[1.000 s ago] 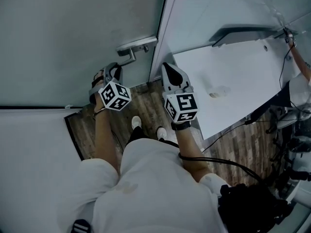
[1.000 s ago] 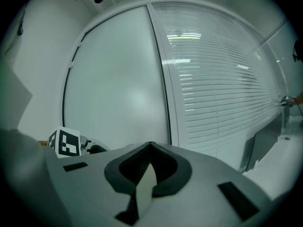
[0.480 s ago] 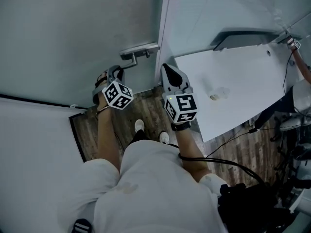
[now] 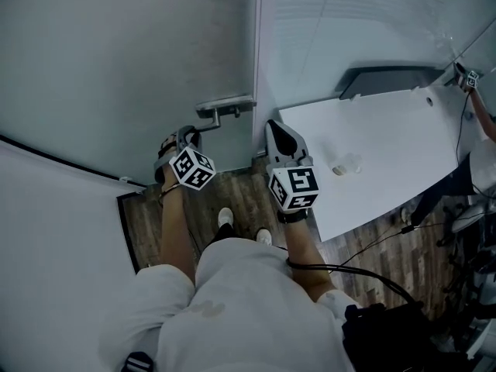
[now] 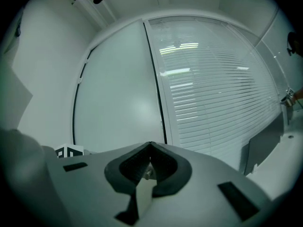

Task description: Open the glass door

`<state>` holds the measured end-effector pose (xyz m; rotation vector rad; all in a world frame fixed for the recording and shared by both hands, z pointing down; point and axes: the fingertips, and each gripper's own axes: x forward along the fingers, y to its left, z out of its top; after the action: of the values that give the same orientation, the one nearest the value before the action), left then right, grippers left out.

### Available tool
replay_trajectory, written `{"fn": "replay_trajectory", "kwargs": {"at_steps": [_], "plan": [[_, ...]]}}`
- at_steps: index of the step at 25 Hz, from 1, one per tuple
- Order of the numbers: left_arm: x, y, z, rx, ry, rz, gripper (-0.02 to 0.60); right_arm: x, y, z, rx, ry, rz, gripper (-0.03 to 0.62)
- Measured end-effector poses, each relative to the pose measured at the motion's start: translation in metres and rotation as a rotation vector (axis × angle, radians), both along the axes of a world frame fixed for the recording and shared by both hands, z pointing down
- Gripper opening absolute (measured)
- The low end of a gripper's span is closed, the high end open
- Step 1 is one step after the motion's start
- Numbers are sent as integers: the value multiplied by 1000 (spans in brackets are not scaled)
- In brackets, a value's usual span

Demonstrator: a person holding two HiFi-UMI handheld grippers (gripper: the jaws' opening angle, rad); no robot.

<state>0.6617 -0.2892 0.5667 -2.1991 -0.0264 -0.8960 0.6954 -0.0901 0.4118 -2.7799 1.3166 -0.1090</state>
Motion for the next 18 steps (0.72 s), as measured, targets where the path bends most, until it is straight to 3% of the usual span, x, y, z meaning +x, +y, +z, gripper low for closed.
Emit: {"fn": "replay_trajectory", "kwargs": {"at_steps": [5,7,10,18], "plan": [[-24,11,-10,-18,34,-74,67,-14,29,-14,18,14,-18,0],[-33,16,-10,12,46,-93,64,-23,40,-12,20,12,-30,0],[-47,21,-8,62,40,-96,64,-40,51,-6,30,-3,-48,0],[-74,37,-1,79,7,-112,63,-73,65,20,53,-65,-100,0]]}}
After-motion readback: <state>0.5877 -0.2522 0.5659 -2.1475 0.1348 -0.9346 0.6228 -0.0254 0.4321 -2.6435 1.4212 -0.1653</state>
